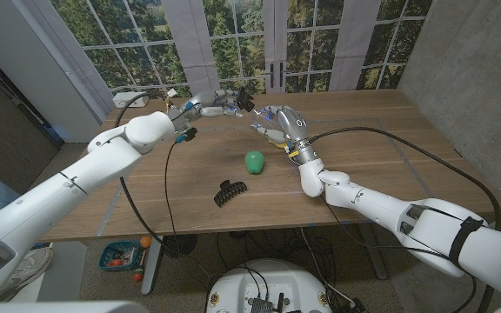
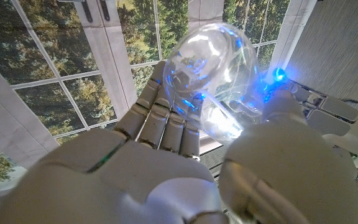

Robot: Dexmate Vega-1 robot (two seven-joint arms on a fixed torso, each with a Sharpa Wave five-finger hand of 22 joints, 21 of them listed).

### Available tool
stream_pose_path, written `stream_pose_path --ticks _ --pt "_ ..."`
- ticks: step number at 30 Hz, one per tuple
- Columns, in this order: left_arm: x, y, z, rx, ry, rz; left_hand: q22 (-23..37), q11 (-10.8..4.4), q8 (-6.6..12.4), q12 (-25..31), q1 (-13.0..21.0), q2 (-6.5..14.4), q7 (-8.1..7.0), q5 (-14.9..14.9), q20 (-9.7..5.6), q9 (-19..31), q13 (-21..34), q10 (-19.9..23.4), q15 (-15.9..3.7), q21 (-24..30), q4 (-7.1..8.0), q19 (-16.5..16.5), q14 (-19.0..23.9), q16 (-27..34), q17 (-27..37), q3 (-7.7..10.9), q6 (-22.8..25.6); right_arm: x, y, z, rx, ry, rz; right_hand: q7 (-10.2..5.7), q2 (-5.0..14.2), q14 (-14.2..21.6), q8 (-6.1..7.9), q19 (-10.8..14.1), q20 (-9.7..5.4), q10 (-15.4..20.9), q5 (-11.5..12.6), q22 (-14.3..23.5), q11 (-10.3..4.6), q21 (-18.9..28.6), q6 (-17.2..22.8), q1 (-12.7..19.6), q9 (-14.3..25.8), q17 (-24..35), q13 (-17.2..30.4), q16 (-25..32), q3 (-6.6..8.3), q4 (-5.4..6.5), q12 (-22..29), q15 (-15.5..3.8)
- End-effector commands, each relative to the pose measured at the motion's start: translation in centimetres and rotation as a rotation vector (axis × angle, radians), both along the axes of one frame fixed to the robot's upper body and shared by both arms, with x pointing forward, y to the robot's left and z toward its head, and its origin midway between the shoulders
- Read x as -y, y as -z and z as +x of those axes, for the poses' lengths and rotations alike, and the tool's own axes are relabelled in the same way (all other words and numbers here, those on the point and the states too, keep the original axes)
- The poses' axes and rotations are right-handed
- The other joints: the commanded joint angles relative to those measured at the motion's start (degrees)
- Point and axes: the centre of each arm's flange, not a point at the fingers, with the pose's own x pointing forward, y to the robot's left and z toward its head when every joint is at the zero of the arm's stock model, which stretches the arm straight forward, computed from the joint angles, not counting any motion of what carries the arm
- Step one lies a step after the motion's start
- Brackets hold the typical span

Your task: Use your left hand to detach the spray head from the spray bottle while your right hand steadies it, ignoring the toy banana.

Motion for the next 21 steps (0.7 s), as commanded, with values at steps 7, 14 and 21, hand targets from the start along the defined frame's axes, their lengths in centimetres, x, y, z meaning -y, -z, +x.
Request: stream_pose_path --ticks 7,14,21 --pt "0.3 0.3 -2.3 0.138 -0.131 -0.012 1.03 -1.71 -1.96 0.38 4.88 5.87 -1.03 -0.27 -2.49 0.52 0.51 3.95 -7.33 3.69 -1.17 5.75 4.75 2.45 1.07 1.86 4.68 0.1 0.0 0.4 0.004 0.019 0.014 -12.69 11.85 1.06 0.68 -0.66 -7.8 9.98 0.57 -0.26 -9.84 1.01 13.48 10.8 0.94 0.93 0.61 -0.83 0.09 0.03 0.0 -7.74" --pt "0.3 1.9 -3.9 0.433 -0.304 -0.161 13.2 -4.76 24.23 26.12 6.35 2.88 -6.77 0.03 -3.05 27.61 32.98 11.1 -8.5 22.06 -0.4 2.24 5.1 33.27 42.98 -10.8 9.88 0.3 -0.1 0.6 0.005 0.023 0.021 -12.52 11.9 1.26 0.47 -0.84 -7.87 10.25 0.6 -0.59 -9.87 1.7 13.6 10.88 0.54 1.45 0.35 -1.44 0.02 0.06 -0.35 -7.76" --pt "0.0 2.2 -4.2 0.514 -0.295 -0.213 12.9 -6.67 25.06 22.89 4.08 0.96 -10.05 -0.32 -5.42 28.58 32.63 0.41 -9.65 24.91 0.12 -2.45 -2.5 24.19 36.21 -12.51 2.6 0.2 -0.1 0.7 0.003 0.018 0.019 -12.7 11.94 1.42 0.12 -1.02 -7.96 10.5 0.64 -0.86 -9.87 2.2 13.62 10.92 0.05 1.76 -0.1 -1.97 -0.03 0.09 -0.72 -7.78"
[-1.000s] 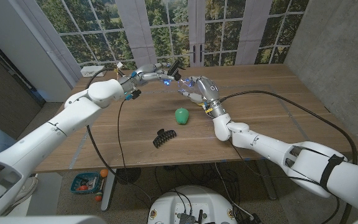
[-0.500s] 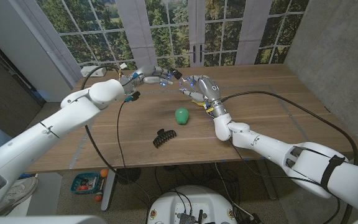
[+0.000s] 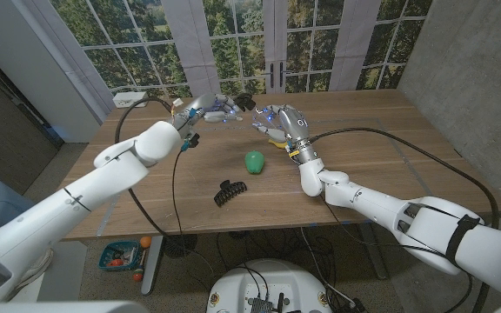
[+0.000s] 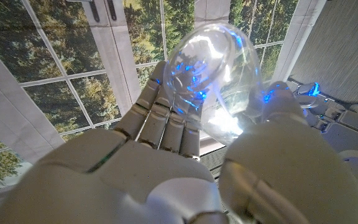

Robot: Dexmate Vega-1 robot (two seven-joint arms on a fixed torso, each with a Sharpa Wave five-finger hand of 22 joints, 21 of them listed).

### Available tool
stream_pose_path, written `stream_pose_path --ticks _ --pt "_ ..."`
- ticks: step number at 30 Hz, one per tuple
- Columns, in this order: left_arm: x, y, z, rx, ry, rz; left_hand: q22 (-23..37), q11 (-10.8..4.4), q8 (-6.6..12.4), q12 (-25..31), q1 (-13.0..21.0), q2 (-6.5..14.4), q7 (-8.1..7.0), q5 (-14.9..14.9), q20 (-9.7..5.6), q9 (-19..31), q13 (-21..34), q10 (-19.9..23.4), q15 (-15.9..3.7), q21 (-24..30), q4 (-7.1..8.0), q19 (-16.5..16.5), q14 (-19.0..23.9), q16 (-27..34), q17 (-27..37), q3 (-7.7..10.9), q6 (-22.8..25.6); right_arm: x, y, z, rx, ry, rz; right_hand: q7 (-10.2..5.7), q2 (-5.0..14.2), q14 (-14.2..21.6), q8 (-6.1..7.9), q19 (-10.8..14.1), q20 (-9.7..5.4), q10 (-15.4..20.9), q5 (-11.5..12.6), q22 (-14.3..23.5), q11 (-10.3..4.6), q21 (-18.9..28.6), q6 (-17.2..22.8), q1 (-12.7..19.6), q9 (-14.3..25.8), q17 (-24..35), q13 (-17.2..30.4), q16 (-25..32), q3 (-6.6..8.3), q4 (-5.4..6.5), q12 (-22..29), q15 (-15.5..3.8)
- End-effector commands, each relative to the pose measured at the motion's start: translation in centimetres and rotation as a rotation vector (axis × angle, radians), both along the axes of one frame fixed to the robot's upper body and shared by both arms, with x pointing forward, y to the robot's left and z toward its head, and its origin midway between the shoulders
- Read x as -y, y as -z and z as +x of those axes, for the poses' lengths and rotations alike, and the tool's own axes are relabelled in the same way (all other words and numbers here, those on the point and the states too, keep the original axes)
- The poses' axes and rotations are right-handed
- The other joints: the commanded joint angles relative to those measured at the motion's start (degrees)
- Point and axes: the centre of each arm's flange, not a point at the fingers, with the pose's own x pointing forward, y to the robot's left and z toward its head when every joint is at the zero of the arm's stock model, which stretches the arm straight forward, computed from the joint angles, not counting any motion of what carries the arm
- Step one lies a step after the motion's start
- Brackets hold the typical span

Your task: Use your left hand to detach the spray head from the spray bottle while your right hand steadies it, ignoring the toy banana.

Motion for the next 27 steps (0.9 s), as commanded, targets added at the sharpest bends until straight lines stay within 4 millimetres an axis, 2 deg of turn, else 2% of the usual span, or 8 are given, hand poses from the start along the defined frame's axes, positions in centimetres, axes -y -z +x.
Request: stream_pose_path --ticks 1,5,8,11,12,17,23,27 --pt "-1.1 0.2 -2.1 0.319 -0.102 -0.166 -0.6 -0.44 0.8 -2.69 -1.76 -1.71 -1.4 0.02 -2.21 0.02 -2.34 -3.94 -9.48 1.05 -0.01 -2.19 -2.06 -6.56 -5.28 -1.07 -2.28 0.0 0.0 0.2 -0.003 -0.004 0.004 -12.78 11.96 0.55 -0.32 -0.51 -8.06 10.06 0.2 -0.09 -9.55 0.45 12.78 10.91 -0.09 0.33 -0.18 -0.39 0.05 0.19 -0.23 -7.26" --pt "-1.1 0.2 -2.0 0.311 -0.109 -0.163 -2.16 0.03 0.87 -5.28 -2.58 -2.17 -1.97 0.29 -1.91 -0.22 -4.56 -7.48 -9.32 0.92 -0.01 -3.06 -3.4 -11.29 -9.09 -1.02 -4.51 0.0 0.0 0.2 -0.005 -0.007 0.006 -12.76 12.0 0.61 -0.51 -0.57 -8.03 10.13 0.21 -0.21 -9.54 0.67 12.65 10.93 -0.26 0.44 -0.32 -0.62 0.04 0.21 -0.35 -7.27" --pt "-1.0 0.0 -1.7 0.268 -0.103 -0.137 -4.14 1.21 -1.13 -8.78 -3.82 -2.53 -0.96 0.25 -1.35 -3.34 -7.56 -11.49 -7.91 0.87 0.12 -3.72 -5.68 -16.45 -13.2 -0.91 -7.37 0.0 -0.1 0.0 0.001 -0.017 0.008 -12.73 12.04 0.68 -0.63 -0.65 -8.06 10.04 0.22 -0.31 -9.54 0.85 12.7 10.99 -0.41 0.55 -0.3 -0.81 0.05 0.19 -0.43 -7.3" --pt "-1.0 -0.3 -1.3 0.205 -0.081 -0.115 -6.84 2.47 -5.32 -13.39 -5.81 -3.44 1.21 -0.02 0.14 -8.2 -11.08 -15.14 -6.58 -0.54 0.4 -7.3 -9.56 -21.61 -17.76 -1.04 -11.29 -0.1 -0.3 -0.4 0.013 -0.029 0.006 -12.77 12.04 0.71 -0.71 -0.76 -8.05 10.18 0.23 -0.42 -9.56 1.02 12.75 11.02 -0.5 0.66 -0.13 -1.02 0.03 0.19 -0.33 -7.28" --pt "-1.1 -0.5 -1.1 0.182 -0.07 -0.105 -7.86 3.03 -6.75 -15.05 -6.47 -3.45 1.3 -0.1 0.55 -10.05 -12.36 -16.07 -6.05 -1.25 0.5 -8.81 -10.5 -22.94 -19.38 -0.95 -12.18 -0.1 -0.3 -0.5 0.016 -0.035 0.006 -12.71 12.05 0.72 -0.71 -0.77 -8.08 10.17 0.23 -0.44 -9.56 1.06 12.76 11.02 -0.49 0.68 -0.11 -1.05 0.03 0.19 -0.33 -7.28" --pt "-1.2 -1.1 -0.2 0.087 -0.003 -0.071 -11.43 3.87 -10.23 -19.68 -8.21 -4.39 1.58 -0.13 2.32 -15.81 -16.8 -17.71 -3.72 -4.07 0.42 -13.46 -15.03 -28.1 -25.7 -0.99 -11.94 -0.4 -0.6 -1.1 0.037 -0.053 0.006 -12.87 12.06 0.82 -0.85 -0.89 -8.11 10.2 0.23 -0.59 -9.55 1.33 12.67 11.0 -0.55 0.84 -0.17 -1.34 -0.01 0.24 -0.45 -7.27" --pt "-1.0 -1.9 0.4 -0.005 0.071 -0.012 -13.1 2.41 -11.36 -21.51 -8.85 -5.0 0.85 -0.09 2.82 -18.7 -19.39 -17.37 -4.02 -5.71 0.28 -15.28 -15.22 -29.84 -29.27 -1.09 -9.76 -0.4 -0.8 -1.4 0.047 -0.055 0.008 -12.83 12.1 0.95 -1.04 -1.07 -8.13 10.31 0.24 -0.8 -9.48 1.68 12.68 10.95 -0.7 1.04 -0.52 -1.73 -0.07 0.32 -0.73 -7.25" --pt "-0.7 -2.3 0.6 -0.057 0.079 0.02 -13.9 1.88 -12.87 -22.74 -9.37 -4.76 0.34 0.17 4.11 -21.02 -21.55 -16.79 -2.55 -7.22 0.4 -16.91 -15.85 -30.93 -31.83 -1.01 -9.25 -0.4 -0.8 -1.5 0.053 -0.058 0.011 -12.86 12.12 1.07 -1.27 -1.19 -8.14 10.33 0.25 -0.98 -9.52 1.98 12.51 10.94 -0.8 1.21 -0.37 -2.04 -0.11 0.37 -0.71 -7.29"
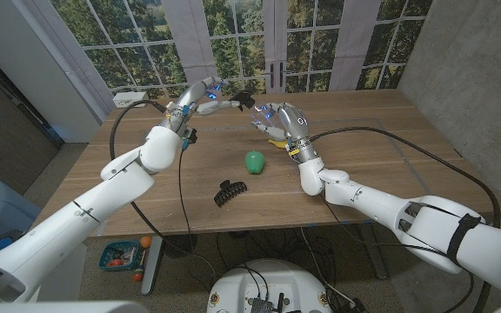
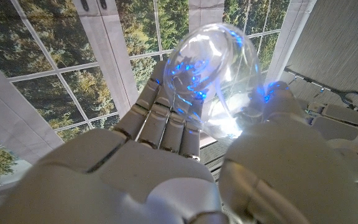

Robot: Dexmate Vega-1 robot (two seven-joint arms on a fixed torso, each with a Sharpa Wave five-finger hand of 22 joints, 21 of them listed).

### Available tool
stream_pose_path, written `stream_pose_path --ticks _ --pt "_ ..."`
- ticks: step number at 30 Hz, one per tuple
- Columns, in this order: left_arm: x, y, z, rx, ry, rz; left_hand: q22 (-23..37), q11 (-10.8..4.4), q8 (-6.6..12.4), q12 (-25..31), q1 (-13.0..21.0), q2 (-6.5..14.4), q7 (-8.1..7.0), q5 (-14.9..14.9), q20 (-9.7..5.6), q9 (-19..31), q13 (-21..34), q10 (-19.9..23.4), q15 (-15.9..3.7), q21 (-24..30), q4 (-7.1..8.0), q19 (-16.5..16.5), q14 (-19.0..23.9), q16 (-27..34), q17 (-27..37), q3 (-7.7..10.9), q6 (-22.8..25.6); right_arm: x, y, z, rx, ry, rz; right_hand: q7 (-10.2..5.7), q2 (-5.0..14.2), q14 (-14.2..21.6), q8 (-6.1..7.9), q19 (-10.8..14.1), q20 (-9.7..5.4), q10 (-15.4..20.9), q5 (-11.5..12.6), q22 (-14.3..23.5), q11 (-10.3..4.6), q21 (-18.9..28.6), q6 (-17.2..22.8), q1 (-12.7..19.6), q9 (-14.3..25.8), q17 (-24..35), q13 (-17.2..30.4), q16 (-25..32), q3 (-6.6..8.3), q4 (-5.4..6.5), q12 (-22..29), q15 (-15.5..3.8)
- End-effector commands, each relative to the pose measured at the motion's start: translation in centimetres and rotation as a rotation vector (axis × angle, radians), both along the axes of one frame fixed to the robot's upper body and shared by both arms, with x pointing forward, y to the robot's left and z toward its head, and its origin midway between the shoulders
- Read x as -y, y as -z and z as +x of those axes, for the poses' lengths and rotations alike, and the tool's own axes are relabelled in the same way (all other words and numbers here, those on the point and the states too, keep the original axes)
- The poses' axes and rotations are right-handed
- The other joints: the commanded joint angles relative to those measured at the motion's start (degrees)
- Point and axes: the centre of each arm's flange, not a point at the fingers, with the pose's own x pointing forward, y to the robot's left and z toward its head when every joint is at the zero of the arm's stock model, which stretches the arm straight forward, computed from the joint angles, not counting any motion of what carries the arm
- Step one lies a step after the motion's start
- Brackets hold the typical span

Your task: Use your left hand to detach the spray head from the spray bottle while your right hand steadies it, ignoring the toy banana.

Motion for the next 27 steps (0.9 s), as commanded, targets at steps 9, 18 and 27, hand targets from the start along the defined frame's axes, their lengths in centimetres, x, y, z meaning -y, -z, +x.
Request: stream_pose_path --ticks 9,18,27 --pt "0.9 -1.5 0.2 -0.185 0.067 0.142 -0.61 -1.6 -1.01 1.29 -4.43 3.55 1.89 0.06 0.57 -8.79 -9.63 20.86 -8.19 -4.71 0.38 4.09 11.67 2.35 -10.13 1.73 19.44 0.2 -0.5 -0.5 0.029 -0.002 0.015 -12.83 12.15 0.9 -0.37 -0.56 -8.14 9.95 0.31 -0.36 -9.45 1.19 12.74 10.92 -0.02 0.65 0.32 -0.96 0.08 0.42 -0.29 -7.29" --pt "1.4 -1.7 -0.3 -0.225 0.155 0.185 -0.09 -2.86 -0.67 2.32 -4.2 5.64 0.55 0.25 -2.18 -9.21 -11.9 29.61 -10.61 -3.53 -0.81 12.22 21.27 5.5 -9.16 4.35 28.14 0.4 -0.3 -0.3 0.03 0.024 0.012 -12.77 12.17 1.19 -0.59 -0.81 -8.22 10.08 0.32 -0.7 -9.33 1.76 12.7 10.83 0.01 1.02 0.2 -1.5 -0.03 0.55 -0.49 -7.3" --pt "2.1 -1.9 -1.2 -0.227 0.231 0.215 3.95 -3.3 -6.0 -1.93 6.78 6.25 -3.23 -0.34 -5.49 -9.2 -13.54 29.33 -10.93 5.13 -2.84 22.09 30.17 15.33 1.5 8.5 29.34 0.7 0.3 0.2 0.005 0.092 -0.005 -12.74 11.98 1.28 -0.43 -1.33 -8.28 9.99 0.34 -1.0 -9.44 2.23 12.97 10.76 0.44 1.43 0.68 -2.05 -0.22 0.59 -0.44 -7.27"
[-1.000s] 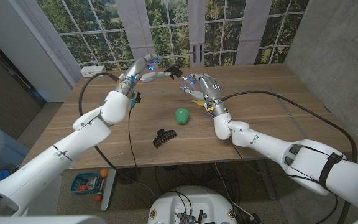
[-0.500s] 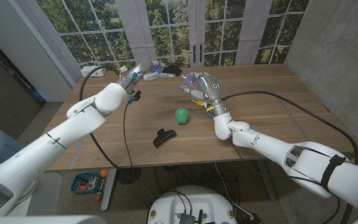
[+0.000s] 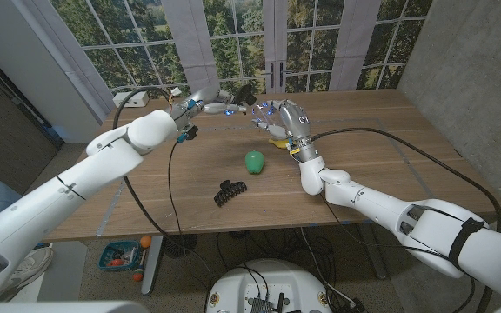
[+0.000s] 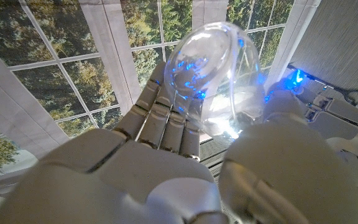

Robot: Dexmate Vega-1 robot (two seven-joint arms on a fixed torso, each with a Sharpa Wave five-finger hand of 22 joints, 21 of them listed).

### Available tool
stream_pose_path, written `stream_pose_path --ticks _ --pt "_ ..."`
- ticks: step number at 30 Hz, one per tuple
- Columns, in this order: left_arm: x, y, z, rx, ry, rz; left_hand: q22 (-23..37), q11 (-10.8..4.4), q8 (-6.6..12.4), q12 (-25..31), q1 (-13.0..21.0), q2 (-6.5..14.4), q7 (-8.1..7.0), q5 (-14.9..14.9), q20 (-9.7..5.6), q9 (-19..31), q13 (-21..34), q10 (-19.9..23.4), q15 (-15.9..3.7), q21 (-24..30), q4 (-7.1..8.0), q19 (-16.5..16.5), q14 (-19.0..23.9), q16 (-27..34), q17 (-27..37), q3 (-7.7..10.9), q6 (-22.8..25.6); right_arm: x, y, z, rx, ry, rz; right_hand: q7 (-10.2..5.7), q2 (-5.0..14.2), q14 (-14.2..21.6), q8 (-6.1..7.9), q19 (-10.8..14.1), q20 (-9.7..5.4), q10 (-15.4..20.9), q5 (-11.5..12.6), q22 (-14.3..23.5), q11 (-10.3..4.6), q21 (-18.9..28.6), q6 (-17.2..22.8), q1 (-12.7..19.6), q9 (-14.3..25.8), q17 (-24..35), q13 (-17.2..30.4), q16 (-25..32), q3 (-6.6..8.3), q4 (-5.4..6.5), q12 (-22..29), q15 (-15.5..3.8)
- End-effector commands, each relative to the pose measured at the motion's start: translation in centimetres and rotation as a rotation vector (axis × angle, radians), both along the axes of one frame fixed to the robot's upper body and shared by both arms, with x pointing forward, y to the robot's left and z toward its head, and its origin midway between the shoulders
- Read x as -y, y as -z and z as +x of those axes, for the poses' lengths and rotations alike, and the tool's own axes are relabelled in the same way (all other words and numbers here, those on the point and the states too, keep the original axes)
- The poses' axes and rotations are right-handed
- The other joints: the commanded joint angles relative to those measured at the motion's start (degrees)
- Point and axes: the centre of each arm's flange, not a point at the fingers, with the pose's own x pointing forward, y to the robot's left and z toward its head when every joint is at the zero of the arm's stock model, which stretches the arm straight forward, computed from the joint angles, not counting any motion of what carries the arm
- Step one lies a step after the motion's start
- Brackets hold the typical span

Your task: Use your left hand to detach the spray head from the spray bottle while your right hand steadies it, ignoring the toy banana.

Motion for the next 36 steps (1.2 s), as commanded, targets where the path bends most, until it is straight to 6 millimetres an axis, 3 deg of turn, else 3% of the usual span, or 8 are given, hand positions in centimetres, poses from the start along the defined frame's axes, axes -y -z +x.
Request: stream_pose_path --ticks 1,10,13,18,22,28,30,36 --pt "0.9 -0.2 -1.3 -0.022 0.111 0.039 4.09 -0.36 -3.13 -2.35 6.2 -0.17 -1.4 -0.4 -2.45 0.35 -0.23 0.09 -8.8 6.61 -0.1 2.54 2.65 6.8 8.62 1.48 -0.44 0.4 0.5 0.6 -0.028 0.075 -0.017 -12.76 11.96 0.58 0.18 -0.32 -8.45 9.92 0.53 -0.04 -9.47 0.43 13.09 10.76 0.37 0.45 0.35 -0.33 -0.01 0.35 0.25 -7.17" --pt "1.2 -0.2 -2.3 0.036 0.127 0.028 6.91 -0.23 -9.47 -5.95 13.59 1.26 -0.91 -0.08 -2.21 1.23 -0.02 -9.16 -8.76 14.97 0.15 -0.41 -1.35 14.72 21.84 2.74 -8.07 0.5 0.9 0.4 -0.04 0.102 -0.035 -12.77 11.81 0.48 0.5 -0.76 -8.59 10.12 0.58 -0.27 -9.54 0.89 13.3 10.93 1.05 0.99 0.8 -0.8 -0.17 0.23 0.34 -7.2" --pt "1.2 -0.2 -2.4 0.063 0.123 0.013 7.24 -0.48 -10.74 -6.21 13.85 0.41 -2.48 -0.16 -2.85 1.3 -0.22 -12.26 -8.6 16.93 0.21 -0.84 -2.02 16.66 24.87 2.17 -9.68 0.5 1.1 0.3 -0.043 0.094 -0.041 -12.74 11.82 0.52 0.58 -0.87 -8.59 10.15 0.6 -0.33 -9.55 0.99 13.37 10.89 1.2 1.11 0.71 -0.89 -0.22 0.27 0.23 -7.19" --pt "0.8 -0.4 -2.2 0.09 0.087 -0.008 7.82 -0.34 -14.69 -6.57 13.74 0.36 -2.22 -0.03 -2.6 1.25 -0.81 -25.36 -8.33 21.61 0.85 -4.58 -8.54 18.93 32.02 1.5 -20.49 0.5 1.3 0.0 -0.037 0.071 -0.049 -12.92 11.81 0.59 0.69 -0.99 -8.68 10.24 0.64 -0.42 -9.56 1.23 13.41 10.97 1.47 1.4 0.98 -1.02 -0.28 0.23 0.3 -7.22" --pt "0.5 -0.6 -1.8 0.087 0.059 -0.014 7.68 -0.48 -14.5 -6.29 12.13 0.1 -2.97 -0.23 -3.11 1.07 -0.97 -28.55 -8.47 23.08 1.34 -5.22 -9.63 19.46 33.57 0.78 -22.94 0.4 1.4 -0.4 -0.03 0.043 -0.049 -12.95 11.77 0.62 0.74 -1.08 -8.71 10.19 0.68 -0.48 -9.56 1.4 13.62 11.0 1.48 1.59 1.13 -1.15 -0.34 0.22 0.27 -7.19" --pt "0.2 -1.1 -1.2 0.066 -0.02 0.013 7.24 1.12 -15.03 -6.41 10.4 0.16 -0.99 -0.4 -2.34 0.85 -1.09 -33.92 -8.19 24.59 1.59 -6.78 -11.47 20.27 34.48 -0.27 -28.21 0.3 1.3 -0.9 -0.009 0.008 -0.034 -13.07 11.76 0.75 0.8 -1.17 -8.69 10.37 0.76 -0.58 -9.55 1.83 13.6 11.28 1.73 2.06 1.6 -1.32 -0.38 0.06 0.39 -7.29" --pt "0.2 -1.2 -1.2 0.056 -0.054 0.027 6.92 2.66 -14.8 -6.07 8.1 -0.93 0.75 -0.66 -2.33 0.78 -1.1 -34.46 -8.08 25.19 2.12 -6.9 -12.23 20.99 34.81 -1.72 -29.69 0.3 1.2 -1.0 -0.004 -0.002 -0.026 -13.1 11.78 0.76 0.79 -1.22 -8.7 10.29 0.77 -0.6 -9.56 1.91 13.59 11.26 1.74 2.14 1.64 -1.38 -0.41 0.09 0.33 -7.22" --pt "0.4 -1.3 -1.2 0.048 -0.15 0.076 6.01 6.42 -13.81 -5.09 4.83 -3.38 1.6 -0.47 -2.36 0.62 -0.96 -31.96 -7.98 25.92 2.36 -7.79 -12.32 23.87 36.26 -4.19 -29.0 0.5 0.8 -1.1 0.011 -0.008 0.0 -13.19 11.92 0.83 0.22 -1.38 -8.73 10.36 0.84 -0.7 -9.58 2.36 13.26 11.22 1.14 2.47 1.16 -1.74 -0.49 0.22 -0.19 -7.21"
